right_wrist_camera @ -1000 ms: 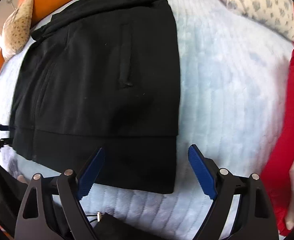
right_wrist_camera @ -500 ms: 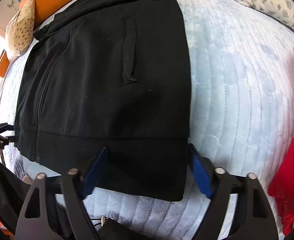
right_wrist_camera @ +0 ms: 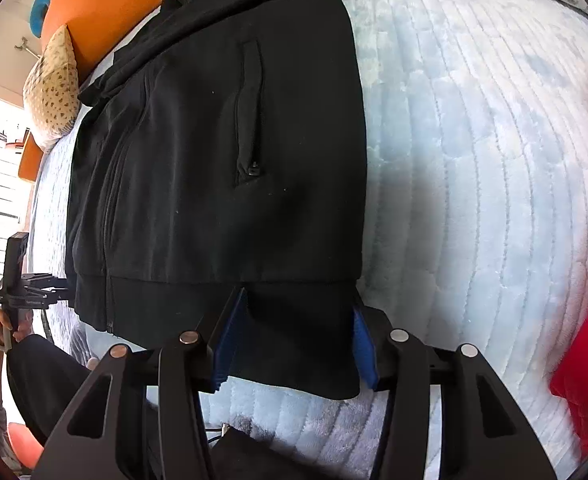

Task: Fold large clothes
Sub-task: 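Close both tools side by side on the black jacket hem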

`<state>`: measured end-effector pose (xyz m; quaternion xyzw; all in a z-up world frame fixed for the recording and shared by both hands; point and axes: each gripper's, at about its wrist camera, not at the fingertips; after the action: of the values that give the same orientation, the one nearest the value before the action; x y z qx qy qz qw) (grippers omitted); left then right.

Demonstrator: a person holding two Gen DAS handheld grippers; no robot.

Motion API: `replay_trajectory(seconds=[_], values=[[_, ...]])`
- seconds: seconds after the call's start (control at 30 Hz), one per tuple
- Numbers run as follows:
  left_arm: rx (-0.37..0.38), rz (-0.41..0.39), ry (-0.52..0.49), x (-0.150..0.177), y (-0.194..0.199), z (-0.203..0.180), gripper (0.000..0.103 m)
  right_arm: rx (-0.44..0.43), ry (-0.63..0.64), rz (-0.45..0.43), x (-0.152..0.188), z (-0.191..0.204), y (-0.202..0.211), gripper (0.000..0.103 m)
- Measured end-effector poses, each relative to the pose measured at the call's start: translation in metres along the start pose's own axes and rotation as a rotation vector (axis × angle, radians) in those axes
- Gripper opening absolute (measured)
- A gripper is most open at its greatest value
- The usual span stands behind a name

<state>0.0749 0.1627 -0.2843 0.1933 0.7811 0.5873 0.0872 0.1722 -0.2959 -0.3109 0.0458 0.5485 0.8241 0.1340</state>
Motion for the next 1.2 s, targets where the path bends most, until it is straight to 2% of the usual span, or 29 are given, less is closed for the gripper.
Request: replay_trajectory(seconds=[0.07,0.13,0.23,0.27,0.3,0.37,0.43,0.57,0.7,0.8,0.87,0.9,0.93,0.97,1.0,1.03,1.07,1.13,1.17,1.2], values=[[-0.005,-0.004,-0.004,0.007,-0.002,-0.007,0.070,0.026,0.019,-0.003,0.000,0.011,-0.004,0.050],[-0.008,-0.008,-0.039,0.009,-0.003,-0.017,0.060,0.033,0.042,-0.004,0.001,0.015,-0.003,0.050],[-0.002,0.005,-0.014,0.004,-0.001,-0.019,0.035,-0.023,0.042,0.005,0.001,0.014,0.000,0.048],[0.002,0.009,-0.010,0.002,-0.001,-0.019,0.023,-0.041,0.034,0.003,0.002,0.013,0.001,0.048],[0.012,0.008,-0.016,0.002,0.001,-0.015,0.018,-0.042,0.035,0.002,0.001,0.013,0.001,0.042],[0.012,-0.001,-0.039,0.001,0.002,-0.019,0.014,-0.013,0.053,-0.002,0.001,0.016,0.000,0.034],[0.007,-0.014,-0.051,0.001,0.003,-0.021,0.013,0.014,0.056,-0.006,0.000,0.014,0.000,0.017],[0.060,-0.046,0.000,0.012,0.010,-0.002,0.013,-0.023,0.009,0.002,-0.002,0.004,0.006,0.016],[0.115,-0.069,0.050,0.017,0.012,0.015,0.013,0.019,0.043,0.051,0.001,0.005,0.001,0.018],[0.117,-0.066,0.045,0.015,0.010,0.019,0.013,0.030,0.046,0.070,-0.001,0.004,0.001,0.018],[0.101,-0.059,0.019,0.023,0.007,0.033,0.014,0.028,0.034,0.087,-0.002,0.005,-0.001,0.020],[0.093,-0.057,0.011,0.021,0.011,0.031,0.015,0.029,0.030,0.094,-0.001,0.006,-0.002,0.026],[0.085,-0.056,0.005,0.017,0.014,0.027,0.015,0.021,0.028,0.106,-0.001,0.008,-0.003,0.045],[0.083,-0.057,-0.004,0.017,0.015,0.026,0.018,-0.017,0.034,0.134,0.000,0.012,-0.005,0.056],[0.096,-0.057,-0.011,0.016,0.015,0.026,0.029,-0.041,0.050,0.148,0.002,0.017,-0.006,0.066],[0.116,-0.056,-0.013,0.014,0.015,0.023,0.032,-0.026,0.067,0.139,0.004,0.020,-0.006,0.065],[0.114,-0.058,-0.020,0.012,0.013,0.018,0.033,0.031,0.111,0.119,0.008,0.029,-0.009,0.065],[0.113,-0.056,-0.018,0.010,0.007,0.009,0.033,0.090,0.154,0.094,0.012,0.038,-0.013,0.065],[0.112,-0.059,-0.017,0.010,0.007,0.010,0.032,0.091,0.153,0.091,0.013,0.039,-0.013,0.065],[0.110,-0.062,-0.010,0.010,0.005,0.010,0.026,0.071,0.130,0.093,0.011,0.035,-0.011,0.065]])
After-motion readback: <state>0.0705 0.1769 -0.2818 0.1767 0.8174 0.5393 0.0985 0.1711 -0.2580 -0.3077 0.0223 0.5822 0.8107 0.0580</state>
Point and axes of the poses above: each gripper's, at about its wrist camera, not at the fingertips, and y roughly against the way its jaws point, z to its left, x to its underside, and after that the axes turned 7 degrees about -y, right-handed
